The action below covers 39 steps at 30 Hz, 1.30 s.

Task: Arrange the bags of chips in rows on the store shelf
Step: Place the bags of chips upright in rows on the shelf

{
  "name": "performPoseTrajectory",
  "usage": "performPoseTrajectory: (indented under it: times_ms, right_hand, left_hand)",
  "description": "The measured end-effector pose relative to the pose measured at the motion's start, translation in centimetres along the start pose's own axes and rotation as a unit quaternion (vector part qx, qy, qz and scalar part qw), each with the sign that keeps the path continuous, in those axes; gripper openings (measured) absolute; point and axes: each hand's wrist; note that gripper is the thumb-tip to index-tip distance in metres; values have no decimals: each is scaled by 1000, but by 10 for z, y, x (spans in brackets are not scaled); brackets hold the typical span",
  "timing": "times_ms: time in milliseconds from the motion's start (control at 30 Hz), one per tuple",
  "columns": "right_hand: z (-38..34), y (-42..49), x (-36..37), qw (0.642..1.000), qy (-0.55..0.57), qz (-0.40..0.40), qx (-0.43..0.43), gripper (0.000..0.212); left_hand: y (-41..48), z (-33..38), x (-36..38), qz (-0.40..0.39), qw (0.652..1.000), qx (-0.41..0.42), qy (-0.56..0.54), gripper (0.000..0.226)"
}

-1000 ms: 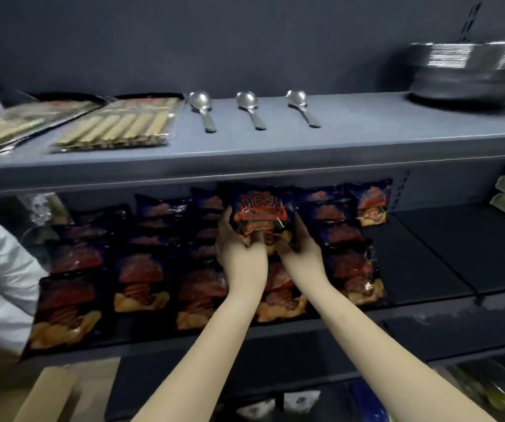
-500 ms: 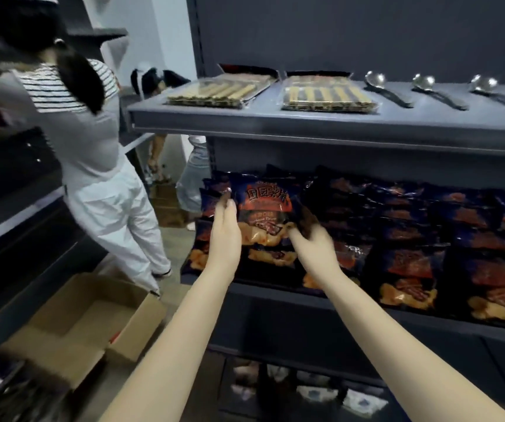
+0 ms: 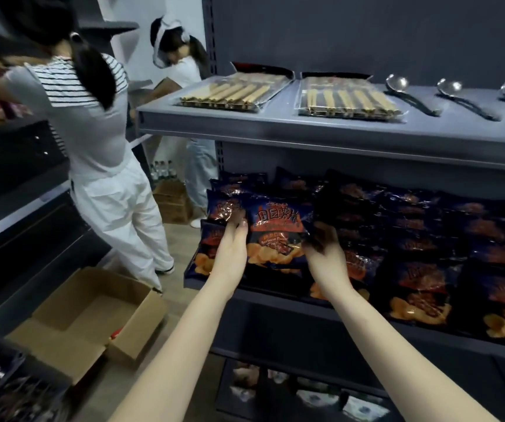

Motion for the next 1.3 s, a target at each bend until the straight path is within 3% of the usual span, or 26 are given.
performPoseTrajectory:
  times_ms: [333,867,1033,1300]
  right_hand:
    - [22,15,-5,999,-29,7,17,40]
    - [31,-30,11,995,-82,57,14,46]
    - [48,-39,21,989,-112,94,-21,59]
    - [68,-39,32,966,-176,141,-123,70]
  left_hand:
    - [2,-9,30,24,998,47,15,37]
    - [5,-38,-4,-63,996,53,22,37]
    - [-2,-57,-4,-82,995,48,38,40]
    - [0,-82,6,-136,965,161,154,61]
Point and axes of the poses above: each hand's wrist, its own y-axis towards the middle knuckle, its own x-axis out of the palm, z = x × y, and after that the axes turned 8 degrees about z, right-handed
